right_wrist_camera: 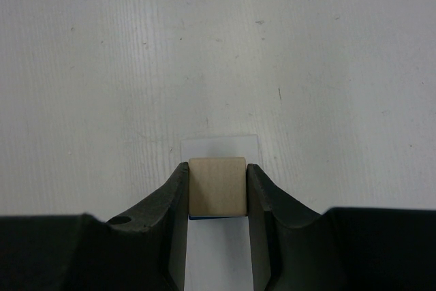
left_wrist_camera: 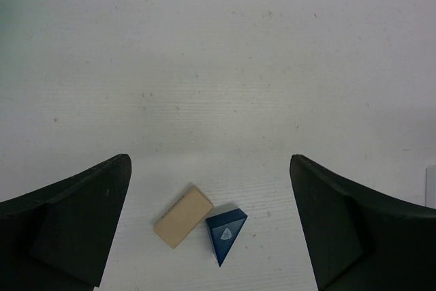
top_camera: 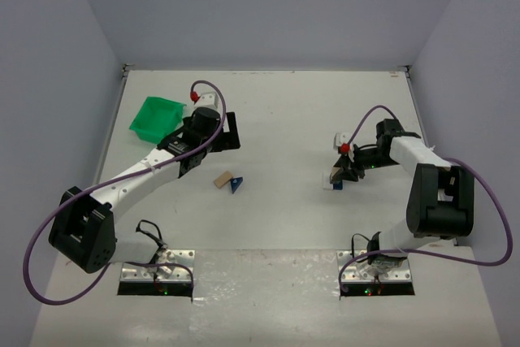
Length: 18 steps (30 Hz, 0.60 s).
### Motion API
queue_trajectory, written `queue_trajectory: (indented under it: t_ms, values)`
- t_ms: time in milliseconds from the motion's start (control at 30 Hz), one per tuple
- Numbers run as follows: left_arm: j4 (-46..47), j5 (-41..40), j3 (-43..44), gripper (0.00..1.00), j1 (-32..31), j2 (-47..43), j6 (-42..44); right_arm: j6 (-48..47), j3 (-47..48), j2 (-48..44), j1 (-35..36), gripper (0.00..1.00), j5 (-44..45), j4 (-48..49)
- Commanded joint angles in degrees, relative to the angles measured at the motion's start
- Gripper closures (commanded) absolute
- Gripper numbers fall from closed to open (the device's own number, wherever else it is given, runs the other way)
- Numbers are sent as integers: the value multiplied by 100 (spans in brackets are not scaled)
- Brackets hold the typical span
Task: Build the wood block tower
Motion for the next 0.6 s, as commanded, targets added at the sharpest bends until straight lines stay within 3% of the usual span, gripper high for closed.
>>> queue_trajectory:
  t_ms: [0,567]
  values:
    - [124,-9,275,0,-23,-25,71,-96,233,16,-33,68,-145,98]
    - [97,-28,382,0,-23,63,161,-106,206,26,-33,64,-82,89]
